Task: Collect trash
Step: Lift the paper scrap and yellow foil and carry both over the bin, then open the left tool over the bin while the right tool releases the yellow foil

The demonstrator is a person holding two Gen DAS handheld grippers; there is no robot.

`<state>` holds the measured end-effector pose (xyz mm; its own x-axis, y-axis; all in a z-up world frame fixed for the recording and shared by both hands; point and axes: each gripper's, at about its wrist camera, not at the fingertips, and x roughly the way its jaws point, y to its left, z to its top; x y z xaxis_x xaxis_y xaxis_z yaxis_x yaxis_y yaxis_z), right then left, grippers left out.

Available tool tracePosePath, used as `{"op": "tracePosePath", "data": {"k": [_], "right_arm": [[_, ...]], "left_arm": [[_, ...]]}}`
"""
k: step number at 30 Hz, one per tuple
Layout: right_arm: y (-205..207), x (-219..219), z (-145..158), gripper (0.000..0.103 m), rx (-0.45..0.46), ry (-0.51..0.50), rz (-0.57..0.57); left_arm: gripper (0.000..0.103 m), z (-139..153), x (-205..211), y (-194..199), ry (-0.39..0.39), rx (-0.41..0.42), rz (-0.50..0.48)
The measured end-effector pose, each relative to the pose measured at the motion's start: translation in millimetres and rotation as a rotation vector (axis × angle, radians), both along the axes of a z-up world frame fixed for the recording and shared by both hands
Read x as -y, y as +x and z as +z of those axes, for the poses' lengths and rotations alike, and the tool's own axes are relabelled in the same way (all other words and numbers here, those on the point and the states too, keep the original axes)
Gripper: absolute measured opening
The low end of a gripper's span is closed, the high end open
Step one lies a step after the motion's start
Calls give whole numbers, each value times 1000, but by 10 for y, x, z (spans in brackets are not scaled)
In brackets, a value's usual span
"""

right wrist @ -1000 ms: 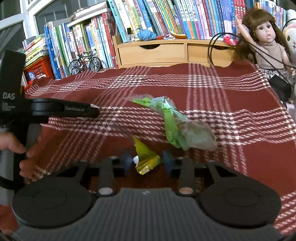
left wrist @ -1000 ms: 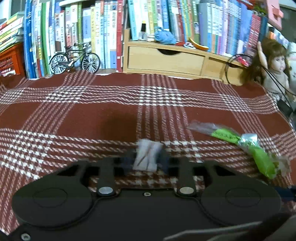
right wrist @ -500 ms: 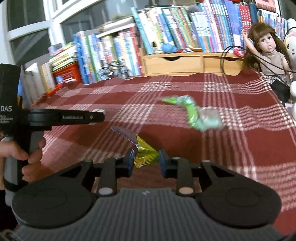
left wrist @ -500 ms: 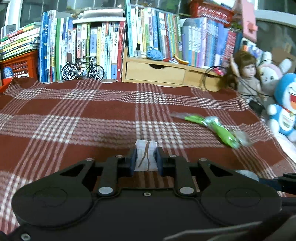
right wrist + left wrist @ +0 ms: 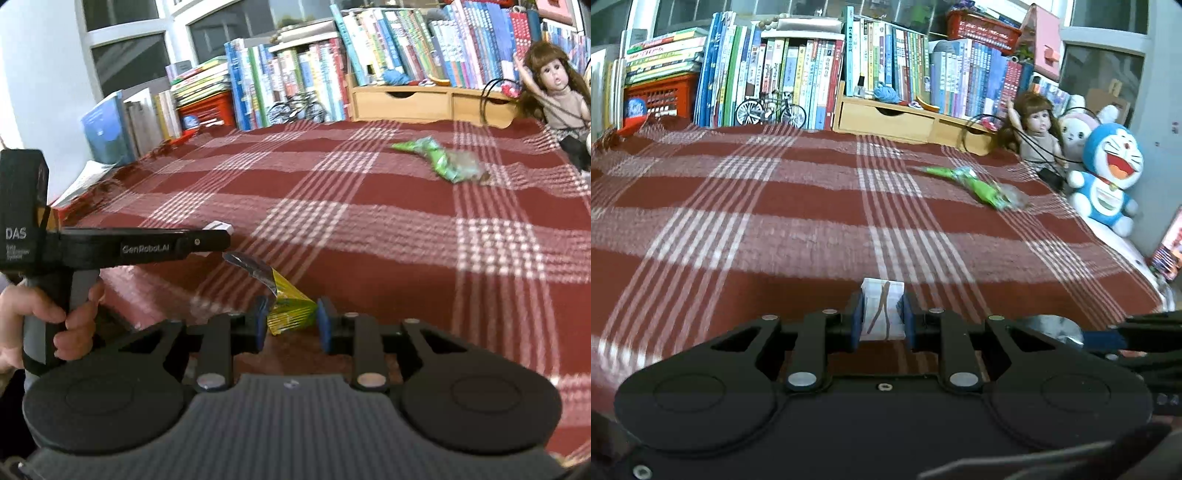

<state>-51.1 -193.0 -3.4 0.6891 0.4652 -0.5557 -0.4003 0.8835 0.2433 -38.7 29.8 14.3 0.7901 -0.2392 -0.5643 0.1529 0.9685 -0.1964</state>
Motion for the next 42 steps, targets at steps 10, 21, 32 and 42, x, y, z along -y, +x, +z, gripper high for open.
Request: {"op": "tracePosePath", "data": {"k": [10,21,32,42], "right_arm": [[-522,-245,-420,33,-86,-103,113],[-577,-361,-1004,33,-236,-209,161],[-510,-429,-1295,35,-313,-225,173],[-465,-472,-1342,45,-333,-216,179]], "left_arm": [[21,-307,-92,-915,25,-108,-26],[21,-1041,-14,-1098,75,-369,-39],[22,-1392,69,-1051,103,-470,-28],[44,-1440,58,-971,125,-497,-38]]}}
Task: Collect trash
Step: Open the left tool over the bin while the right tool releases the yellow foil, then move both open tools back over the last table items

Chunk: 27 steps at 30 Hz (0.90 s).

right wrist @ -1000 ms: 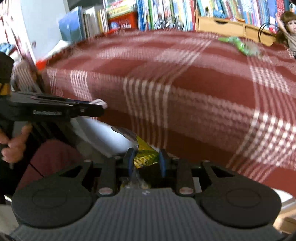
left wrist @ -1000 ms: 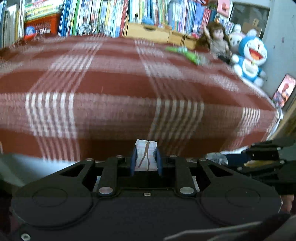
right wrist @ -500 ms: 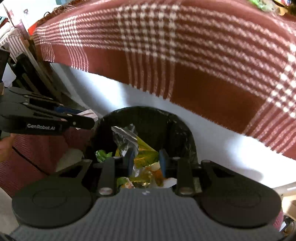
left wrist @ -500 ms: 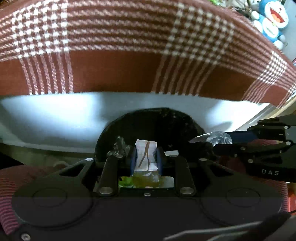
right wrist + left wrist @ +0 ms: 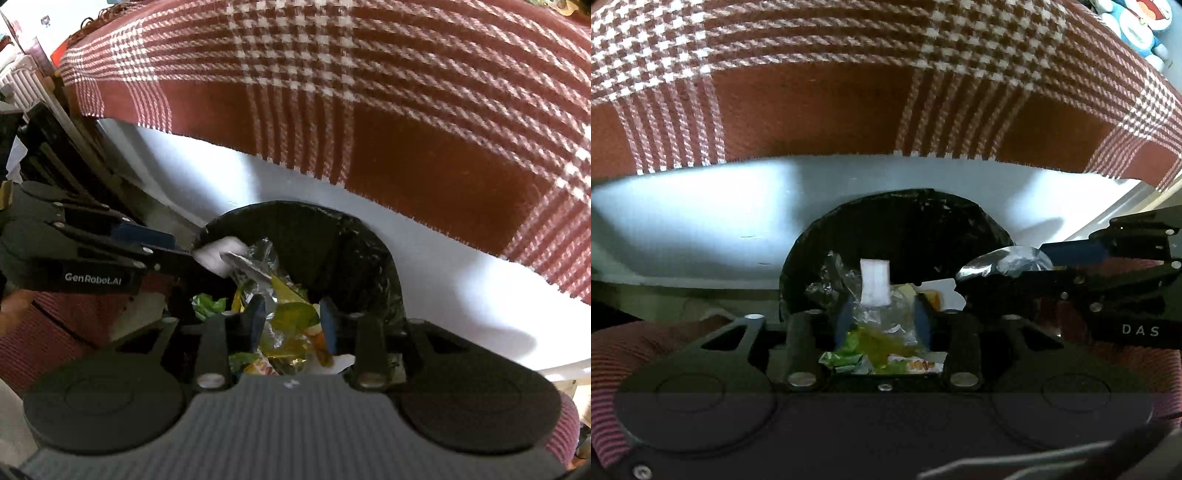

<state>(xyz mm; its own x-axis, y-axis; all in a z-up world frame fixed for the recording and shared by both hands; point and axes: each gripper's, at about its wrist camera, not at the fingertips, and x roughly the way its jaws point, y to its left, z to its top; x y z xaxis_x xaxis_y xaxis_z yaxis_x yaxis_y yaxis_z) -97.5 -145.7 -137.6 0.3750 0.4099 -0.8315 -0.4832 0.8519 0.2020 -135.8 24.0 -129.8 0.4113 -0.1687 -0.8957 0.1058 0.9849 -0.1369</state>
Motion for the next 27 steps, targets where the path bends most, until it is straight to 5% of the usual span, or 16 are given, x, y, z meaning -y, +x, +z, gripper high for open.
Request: {"op": "tracePosePath", "data": {"k": [3,8,15,27], "right_arm": [[4,5,10,58,1,3,-2],[-2,30,88,65,9,14,-14],[-15,117,348,68,63,48,-30],[181,603,1272,72,323,91,-144]], "left_arm": [[60,0,6,7,5,3,3],[80,127,-8,-29,17,29,3],[81,454,47,-69,51,109,-35],[89,1697,93,351,-36,375,-105]]}}
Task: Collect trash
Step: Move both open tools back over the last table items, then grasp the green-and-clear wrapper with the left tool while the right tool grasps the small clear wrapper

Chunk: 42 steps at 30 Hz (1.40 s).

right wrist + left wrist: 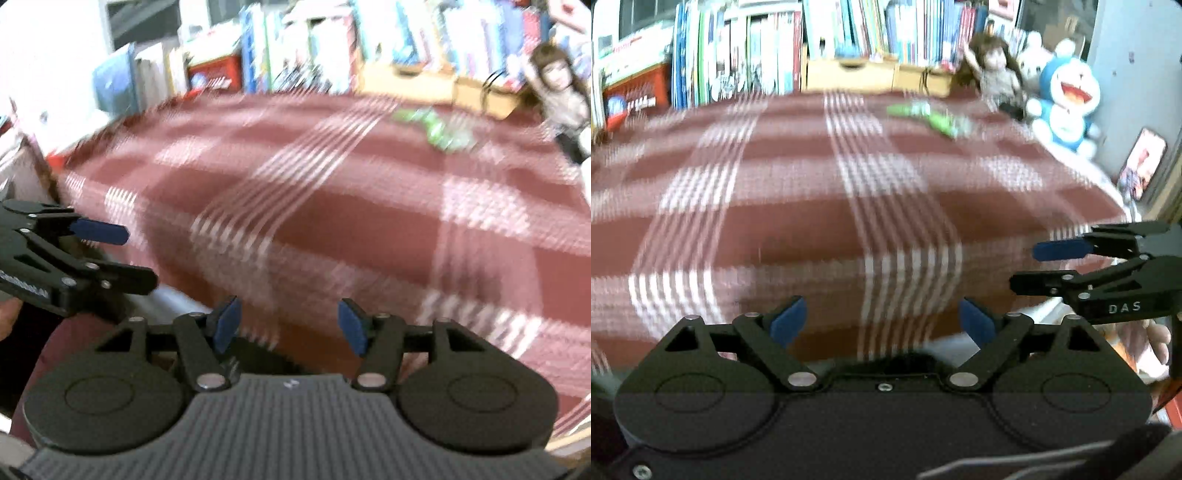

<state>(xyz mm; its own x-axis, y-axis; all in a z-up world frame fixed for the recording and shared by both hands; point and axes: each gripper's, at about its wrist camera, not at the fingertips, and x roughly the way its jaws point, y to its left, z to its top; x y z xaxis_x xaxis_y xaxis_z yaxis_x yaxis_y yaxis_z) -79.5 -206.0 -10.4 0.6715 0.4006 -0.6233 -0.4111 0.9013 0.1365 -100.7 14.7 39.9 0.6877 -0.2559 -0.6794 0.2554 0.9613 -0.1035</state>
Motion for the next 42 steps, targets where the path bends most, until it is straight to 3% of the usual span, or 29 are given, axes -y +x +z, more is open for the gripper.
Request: {"op": "tracePosePath", "data": {"k": [4,9,15,18,24,35,37,39,40,41,42], "right_arm": [[208,212,210,73,70,-4,-85],[528,489,337,73,117,-15,-200],[996,723,345,73,149,-14,-318],[1247,766,324,69,155,-67,-367],[1678,758,210,65,141,-158,-325],[2220,626,32,62,117,-196,-255],[2319,597,10,59,109,-202,-236],[2416,577,-19,38,88,-207,-221],[2447,580,-34,33,76,-198,-216],[2465,587,-42,23,67,-182,-210],[2466,592,-49,20,59,-162,-205]], "left_arm": [[91,263,35,364,-23,63,31],[92,389,116,927,-77,80,72],[92,383,336,1698,-154,47,133],[92,345,478,2109,-178,13,167],[92,194,787,2790,-214,-40,213],[91,-212,1349,3855,-197,-130,284],[86,-277,1410,3959,-186,-138,285],[77,-334,1443,4024,-184,-143,282],[73,-345,1458,4032,-184,-131,276],[58,-345,1479,4025,-187,-115,257],[48,-336,1482,3993,-202,-102,233]]}}
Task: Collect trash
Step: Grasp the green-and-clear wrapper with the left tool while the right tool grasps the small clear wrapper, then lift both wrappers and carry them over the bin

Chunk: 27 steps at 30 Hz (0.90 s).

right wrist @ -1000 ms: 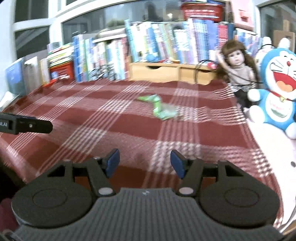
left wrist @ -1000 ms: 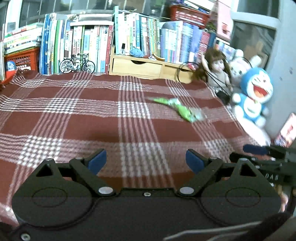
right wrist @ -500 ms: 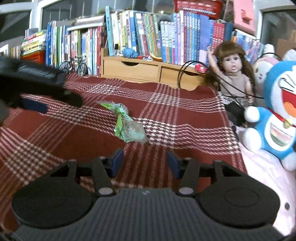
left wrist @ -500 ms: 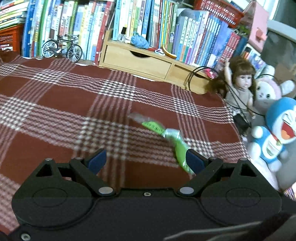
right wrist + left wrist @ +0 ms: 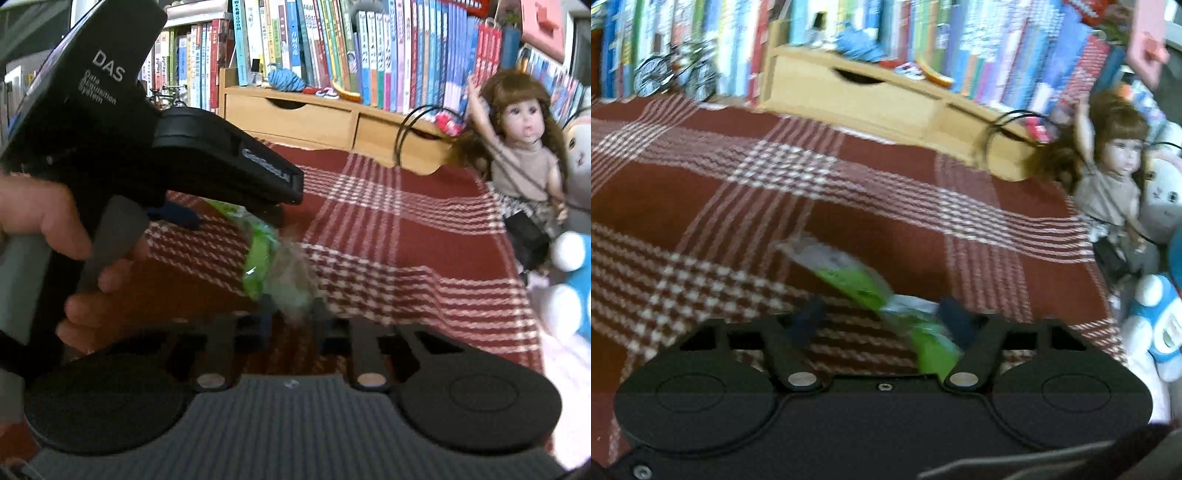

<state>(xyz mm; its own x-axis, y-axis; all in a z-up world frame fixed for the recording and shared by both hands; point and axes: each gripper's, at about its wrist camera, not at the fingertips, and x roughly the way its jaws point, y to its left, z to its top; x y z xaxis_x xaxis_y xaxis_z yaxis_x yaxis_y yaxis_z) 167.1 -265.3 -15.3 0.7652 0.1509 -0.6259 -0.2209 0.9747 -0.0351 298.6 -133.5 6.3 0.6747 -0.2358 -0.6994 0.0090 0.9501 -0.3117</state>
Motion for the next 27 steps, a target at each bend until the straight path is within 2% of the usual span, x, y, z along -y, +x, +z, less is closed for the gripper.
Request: {"op": "tracePosePath", "data": {"k": [1,2,5,12,19,27], "right_arm": [[-13,6,-2,19,2,11,0],[-35,9,-3,17,8,14,1],[-110,18,-1,15,18,19,-8],[-357,124,115,7,32,113,-44],[-773,23,210,7,50,151,-12],[-1584,-334,203,7,48,222,83]], "left_arm": [[40,13,8,-37,-26,25,-32],[39,27,20,-74,-25,49,-50],[37,74,57,-186,41,88,-61],[35,268,-233,-524,17,114,-48],[33,477,-598,-1393,46,177,-86],[33,450,-970,-2660,78,207,-96]]}}
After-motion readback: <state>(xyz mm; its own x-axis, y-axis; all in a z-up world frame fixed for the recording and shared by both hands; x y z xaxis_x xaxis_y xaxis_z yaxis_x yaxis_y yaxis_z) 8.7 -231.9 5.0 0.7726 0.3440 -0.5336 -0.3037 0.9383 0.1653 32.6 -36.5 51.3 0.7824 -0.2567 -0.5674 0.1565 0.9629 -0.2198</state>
